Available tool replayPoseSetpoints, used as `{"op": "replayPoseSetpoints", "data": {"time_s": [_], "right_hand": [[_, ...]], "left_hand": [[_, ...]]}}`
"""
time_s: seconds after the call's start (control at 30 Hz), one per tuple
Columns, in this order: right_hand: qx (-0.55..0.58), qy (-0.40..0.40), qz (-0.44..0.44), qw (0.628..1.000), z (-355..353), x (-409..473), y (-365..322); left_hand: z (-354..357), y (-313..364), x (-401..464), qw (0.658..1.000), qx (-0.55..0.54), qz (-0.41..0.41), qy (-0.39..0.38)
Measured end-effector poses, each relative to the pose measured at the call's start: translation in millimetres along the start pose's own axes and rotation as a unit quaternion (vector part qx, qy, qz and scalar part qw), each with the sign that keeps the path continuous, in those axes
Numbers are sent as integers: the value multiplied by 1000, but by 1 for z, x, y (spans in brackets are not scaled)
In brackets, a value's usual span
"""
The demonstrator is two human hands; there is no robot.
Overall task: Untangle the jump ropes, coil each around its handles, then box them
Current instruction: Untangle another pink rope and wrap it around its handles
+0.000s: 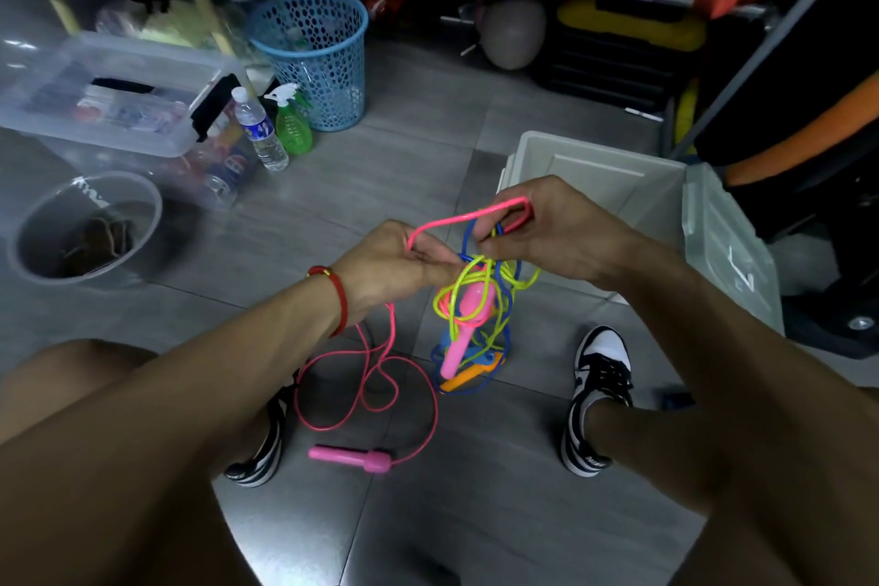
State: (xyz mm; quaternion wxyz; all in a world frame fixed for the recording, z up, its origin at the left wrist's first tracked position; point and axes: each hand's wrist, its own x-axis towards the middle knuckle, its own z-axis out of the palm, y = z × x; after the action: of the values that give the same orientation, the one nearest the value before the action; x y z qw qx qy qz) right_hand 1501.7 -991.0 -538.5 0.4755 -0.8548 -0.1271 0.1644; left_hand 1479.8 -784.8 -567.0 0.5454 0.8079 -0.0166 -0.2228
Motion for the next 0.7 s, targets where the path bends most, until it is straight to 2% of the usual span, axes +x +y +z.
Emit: {"op": "replayPoseSetpoints", "data": {"time_s": [0.13,0.3,0.37,0.57,0.7], "right_hand": [[-33,-25,-4,999,2,-3,-1],[-202,-68,-34,977,-2,-9,-3],[-228,-70,-35,970,-6,-8,-2],[-185,-45,-25,981,-3,1,1],[-148,-34,-53,987,10,3,3]], "left_hand": [[-4,3,-2,998,34,-15,-48],[-12,3,-4,998,-41,0,-44],[-19,5,-2,997,-64,-11,-28],[-17,10,2,995,-80,-52,12],[-15,4,4,993,-94,-60,45]]}}
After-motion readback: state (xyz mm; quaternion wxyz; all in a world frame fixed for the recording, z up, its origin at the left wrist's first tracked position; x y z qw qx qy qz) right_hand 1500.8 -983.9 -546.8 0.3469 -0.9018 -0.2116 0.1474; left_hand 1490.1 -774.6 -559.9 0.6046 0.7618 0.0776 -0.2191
